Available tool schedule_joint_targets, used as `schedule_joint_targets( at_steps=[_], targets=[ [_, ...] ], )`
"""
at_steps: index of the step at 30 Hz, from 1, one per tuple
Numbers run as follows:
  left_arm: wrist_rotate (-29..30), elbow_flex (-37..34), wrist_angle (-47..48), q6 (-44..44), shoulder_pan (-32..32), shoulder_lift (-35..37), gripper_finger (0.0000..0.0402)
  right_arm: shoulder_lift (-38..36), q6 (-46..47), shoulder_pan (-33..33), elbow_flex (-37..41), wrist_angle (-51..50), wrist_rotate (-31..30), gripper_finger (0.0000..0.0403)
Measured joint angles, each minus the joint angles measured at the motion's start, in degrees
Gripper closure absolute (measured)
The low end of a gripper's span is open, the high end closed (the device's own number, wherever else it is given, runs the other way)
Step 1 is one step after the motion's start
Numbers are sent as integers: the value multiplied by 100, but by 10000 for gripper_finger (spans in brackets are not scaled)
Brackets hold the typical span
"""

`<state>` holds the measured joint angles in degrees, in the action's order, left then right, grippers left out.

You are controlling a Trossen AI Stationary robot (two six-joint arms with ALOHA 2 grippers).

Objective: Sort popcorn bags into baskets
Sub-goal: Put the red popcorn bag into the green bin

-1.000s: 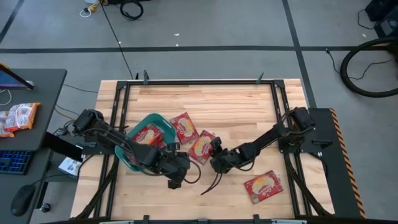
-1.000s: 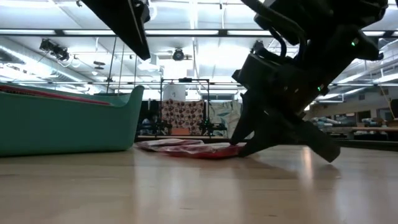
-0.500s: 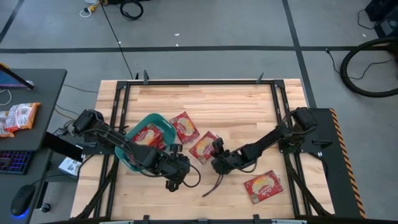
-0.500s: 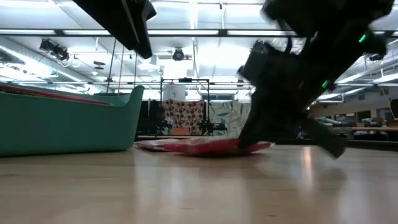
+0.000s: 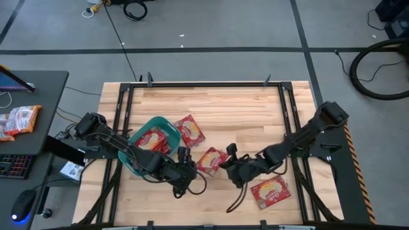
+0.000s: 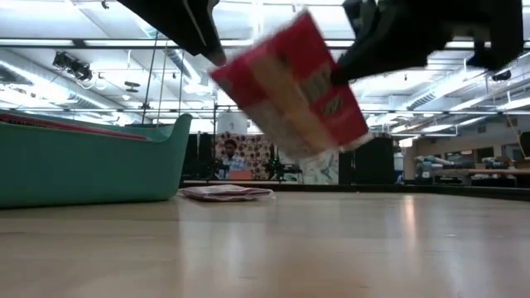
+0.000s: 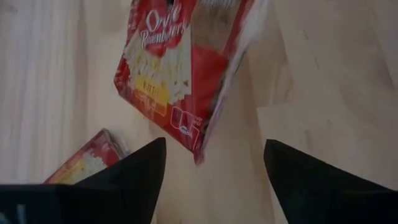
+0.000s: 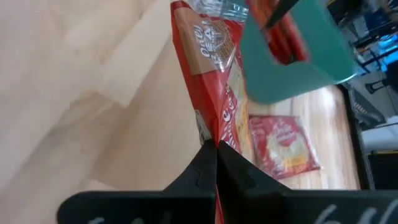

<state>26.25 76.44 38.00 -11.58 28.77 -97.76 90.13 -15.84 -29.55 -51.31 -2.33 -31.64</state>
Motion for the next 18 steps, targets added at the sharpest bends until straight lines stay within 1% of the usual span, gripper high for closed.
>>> schedule_joint_targets(
  at_steps=[3,7,10,13,18],
  targets=[
    [57,-2,-104,62,25,0,125,-189,331,-49,0,-43,17,401],
    [246,-2,-320,300,37,0,125,-303,742,-42,0,28,439,401],
    [523,-2,-513,528,37,0,125,-308,917,-44,0,316,541,401],
    [576,-2,-683,671,31,0,125,-319,1192,-30,0,651,628,401],
    [647,-2,-833,690,29,0,140,-319,2223,130,0,880,1079,400]
  ],
)
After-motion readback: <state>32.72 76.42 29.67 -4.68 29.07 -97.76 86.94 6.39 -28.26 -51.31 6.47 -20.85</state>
